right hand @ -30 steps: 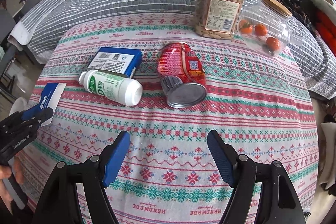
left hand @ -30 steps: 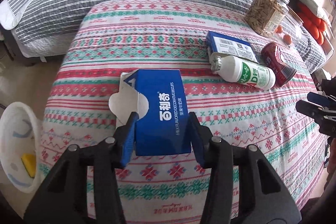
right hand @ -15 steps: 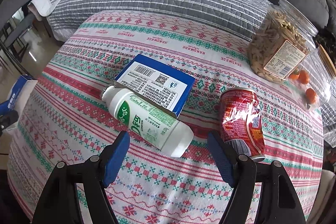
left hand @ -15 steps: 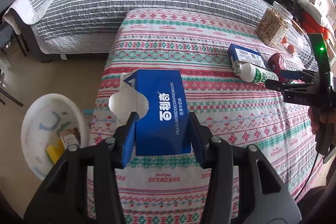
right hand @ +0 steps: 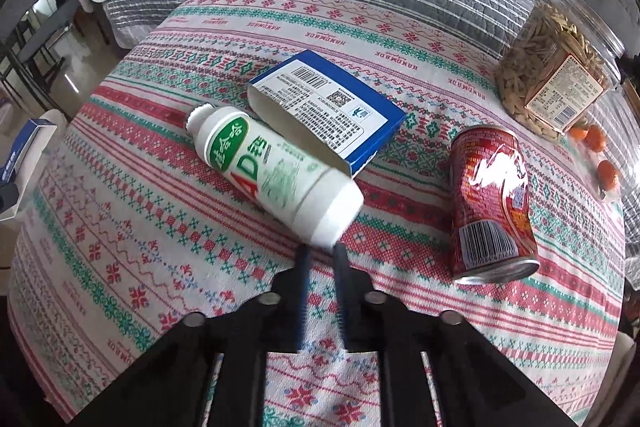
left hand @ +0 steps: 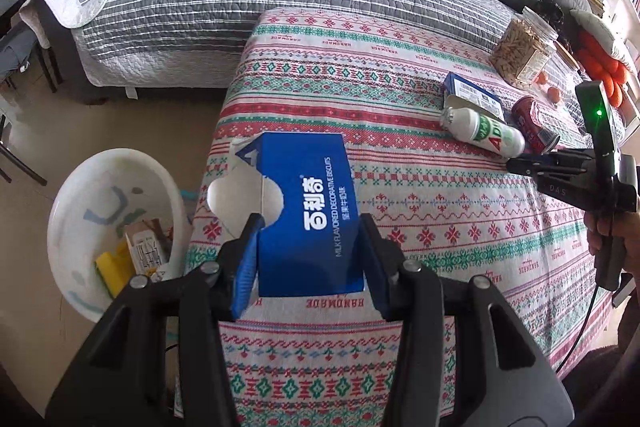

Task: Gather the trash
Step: 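Hold the blue box with the left gripper while the right gripper grasps the white AD bottle, then carry the blue box over the wastebasket and open the left gripper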

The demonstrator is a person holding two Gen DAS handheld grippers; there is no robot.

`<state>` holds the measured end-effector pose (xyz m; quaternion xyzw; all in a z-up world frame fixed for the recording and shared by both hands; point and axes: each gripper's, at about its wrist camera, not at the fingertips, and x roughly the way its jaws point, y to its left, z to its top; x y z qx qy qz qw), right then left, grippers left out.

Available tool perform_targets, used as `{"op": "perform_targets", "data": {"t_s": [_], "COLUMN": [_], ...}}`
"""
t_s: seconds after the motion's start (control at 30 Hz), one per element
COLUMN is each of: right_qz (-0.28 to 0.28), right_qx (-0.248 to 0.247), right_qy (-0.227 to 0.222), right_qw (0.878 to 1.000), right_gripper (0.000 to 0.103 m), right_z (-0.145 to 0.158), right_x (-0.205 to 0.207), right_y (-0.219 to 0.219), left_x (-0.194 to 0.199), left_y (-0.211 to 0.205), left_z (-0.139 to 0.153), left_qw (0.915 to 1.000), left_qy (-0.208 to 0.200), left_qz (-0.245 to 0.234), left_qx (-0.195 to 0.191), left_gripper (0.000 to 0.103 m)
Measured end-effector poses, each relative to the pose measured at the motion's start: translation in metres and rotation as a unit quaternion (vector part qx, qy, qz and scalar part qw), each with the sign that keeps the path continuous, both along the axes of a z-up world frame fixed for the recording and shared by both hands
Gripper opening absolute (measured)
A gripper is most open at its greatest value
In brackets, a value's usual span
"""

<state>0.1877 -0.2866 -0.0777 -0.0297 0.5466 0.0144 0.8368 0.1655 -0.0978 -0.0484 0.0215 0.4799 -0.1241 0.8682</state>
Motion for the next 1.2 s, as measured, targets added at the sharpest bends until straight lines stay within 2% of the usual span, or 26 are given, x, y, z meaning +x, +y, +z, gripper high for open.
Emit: {"op": "perform_targets", "data": {"t_s": [0.17, 0.23, 0.27, 0.3, 0.33, 0.37, 0.47, 0.57, 0.7, 0.83, 0.87, 0.97, 1.0, 1.07, 1.2], "right_qz": [0.033, 0.033, 0.031, 0.027, 0.021, 0.013, -0.004, 0.017, 0.046, 0.036, 0.035, 0.028, 0.030, 0.028, 0.029], "right_qx": [0.021, 0.028, 0.029, 0.029, 0.030, 0.032, 0.037, 0.018, -0.019, -0.046, -0.049, -0.059, -0.047, -0.031, -0.038], "right_qy": [0.010, 0.010, 0.005, 0.000, -0.009, -0.024, -0.038, -0.046, -0.046, -0.039, -0.030, 0.008, 0.003, 0.015, 0.025], "right_qw": [0.999, 0.999, 0.999, 0.999, 0.999, 0.999, 0.999, 0.999, 0.998, 0.997, 0.998, 0.998, 0.998, 0.999, 0.999], "right_gripper": [0.009, 0.015, 0.031, 0.059, 0.069, 0.076, 0.076, 0.076, 0.074, 0.072, 0.064, 0.051, 0.036, 0.037, 0.037], "right_z": [0.009, 0.013, 0.016, 0.020, 0.023, 0.028, 0.036, 0.039, 0.029, 0.013, 0.008, -0.010, -0.009, -0.008, -0.006], "right_x": [-0.026, -0.034, -0.035, -0.037, -0.038, -0.038, -0.025, -0.008, 0.020, 0.043, 0.047, 0.052, 0.050, 0.049, 0.035], "right_y": [0.005, 0.005, 0.004, 0.003, 0.003, 0.002, 0.007, 0.023, 0.046, 0.054, 0.055, 0.055, 0.054, 0.053, 0.057], "left_x": [-0.012, -0.014, -0.015, -0.016, -0.016, -0.017, -0.015, -0.013, -0.011, -0.012, -0.012, -0.013, -0.014, -0.015, -0.020], "left_y": [0.012, 0.016, 0.017, 0.020, 0.021, 0.023, 0.029, 0.036, 0.038, 0.038, 0.039, 0.043, 0.046, 0.050, 0.060], "left_z": [0.000, -0.001, -0.001, -0.001, -0.001, -0.001, 0.001, 0.003, 0.003, 0.001, 0.000, -0.001, -0.002, -0.003, -0.003], "left_qw": [1.0000, 0.9999, 0.9998, 0.9998, 0.9997, 0.9997, 0.9994, 0.9989, 0.9987, 0.9990, 0.9992, 0.9993, 0.9994, 0.9993, 0.9990], "left_qy": [0.001, 0.004, 0.005, 0.005, 0.005, 0.005, 0.003, 0.003, 0.004, 0.006, 0.006, 0.006, 0.006, 0.006, 0.007], "left_qz": [0.008, 0.011, 0.013, 0.016, 0.018, 0.021, 0.030, 0.038, 0.039, 0.033, 0.032, 0.031, 0.032, 0.034, 0.041], "left_qx": [-0.005, -0.010, -0.012, -0.014, -0.015, -0.016, -0.020, -0.028, -0.032, -0.028, -0.025, -0.018, -0.016, -0.014, -0.015], "left_gripper": [0.049, 0.049, 0.049, 0.049, 0.049, 0.049, 0.049, 0.049, 0.049, 0.049, 0.049, 0.049, 0.049, 0.049, 0.049]}}
